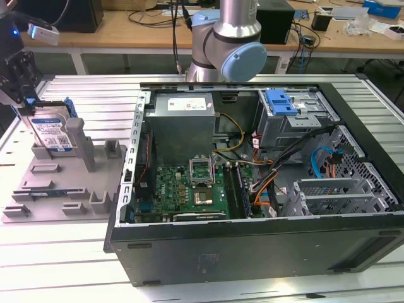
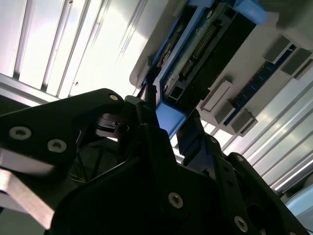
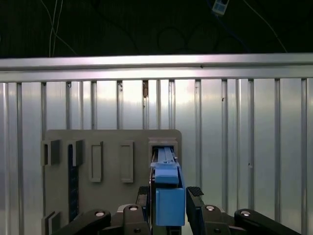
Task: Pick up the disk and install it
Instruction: 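Pick up the disk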
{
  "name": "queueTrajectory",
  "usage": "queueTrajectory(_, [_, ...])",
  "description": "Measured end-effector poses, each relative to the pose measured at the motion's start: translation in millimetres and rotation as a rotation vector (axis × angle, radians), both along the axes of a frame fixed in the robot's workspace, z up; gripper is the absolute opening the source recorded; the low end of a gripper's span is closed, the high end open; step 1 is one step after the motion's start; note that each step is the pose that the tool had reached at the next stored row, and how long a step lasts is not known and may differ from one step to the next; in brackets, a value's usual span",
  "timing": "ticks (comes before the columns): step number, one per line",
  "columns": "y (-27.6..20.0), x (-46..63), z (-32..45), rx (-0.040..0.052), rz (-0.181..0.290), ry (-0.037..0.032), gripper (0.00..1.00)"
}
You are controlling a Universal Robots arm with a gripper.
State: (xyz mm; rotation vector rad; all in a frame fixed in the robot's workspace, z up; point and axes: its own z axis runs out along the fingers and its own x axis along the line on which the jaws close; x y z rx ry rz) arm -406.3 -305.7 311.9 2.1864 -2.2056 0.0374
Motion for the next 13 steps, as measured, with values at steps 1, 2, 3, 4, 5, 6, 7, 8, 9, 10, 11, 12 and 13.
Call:
queueTrajectory(1, [0.0,0.0,-0.9,0.0000,0.000,0.0000,0.44])
queueTrajectory(2, [0.0,0.0,-1.6,0.0000,0.000,0.0000,0.44])
queueTrajectory(3, [0.0,0.0,-1.9,-0.0001,0.000,0.0001,0.44])
queueTrajectory(4, [0.0,0.0,-2.6,0.0000,0.000,0.0000,0.44])
queueTrajectory(5, [0.0,0.0,-2.9,0.0000,0.000,0.0000,0.44])
queueTrajectory(6, [0.0,0.0,-3.3,0.0000,0.000,0.0000,0.44])
queueTrajectory(7, [-0.1,0.0,-3.6,0.0000,0.000,-0.0001,0.44])
queueTrajectory(8, [-0.1,0.0,-4.0,0.0000,0.000,-0.0001,0.44])
queueTrajectory(9, [-0.2,0.0,-5.3,0.0000,0.000,-0.0002,0.44])
queueTrajectory(10, [-0.3,0.0,-6.1,-0.0001,0.000,-0.0002,0.44])
queueTrajectory(11, [-0.4,0.0,-7.0,0.0000,0.000,-0.0002,0.44])
queueTrajectory(12, [-0.5,0.0,-7.9,0.0000,0.000,-0.0004,0.44])
queueTrajectory(13, [-0.5,0.0,-8.8,0.0000,0.000,-0.0005,0.44])
